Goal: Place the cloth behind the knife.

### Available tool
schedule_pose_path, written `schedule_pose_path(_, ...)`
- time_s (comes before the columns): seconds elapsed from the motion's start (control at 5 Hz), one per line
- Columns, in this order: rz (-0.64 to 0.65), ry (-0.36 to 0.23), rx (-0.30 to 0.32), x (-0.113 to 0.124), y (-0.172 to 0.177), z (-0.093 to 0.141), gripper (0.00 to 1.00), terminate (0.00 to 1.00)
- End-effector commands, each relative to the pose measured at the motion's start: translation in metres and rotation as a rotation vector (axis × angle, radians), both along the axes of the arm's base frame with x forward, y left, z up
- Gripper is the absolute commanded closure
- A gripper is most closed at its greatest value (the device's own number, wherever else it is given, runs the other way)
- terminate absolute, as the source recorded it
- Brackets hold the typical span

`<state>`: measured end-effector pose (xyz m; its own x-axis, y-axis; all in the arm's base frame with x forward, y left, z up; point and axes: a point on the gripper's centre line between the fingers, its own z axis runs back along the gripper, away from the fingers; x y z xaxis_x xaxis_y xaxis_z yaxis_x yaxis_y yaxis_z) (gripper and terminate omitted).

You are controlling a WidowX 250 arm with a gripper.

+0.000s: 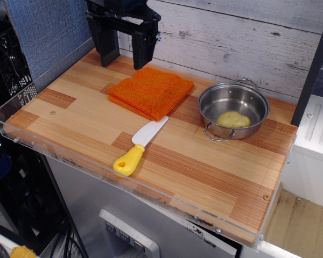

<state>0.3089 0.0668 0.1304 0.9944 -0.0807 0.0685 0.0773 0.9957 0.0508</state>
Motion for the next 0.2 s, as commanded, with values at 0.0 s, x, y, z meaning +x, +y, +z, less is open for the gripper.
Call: schedule_pose_path(0.0, 0.002, -0.038, 0.01, -0.0017, -0.0018, 0.0139, 0.0, 1.0)
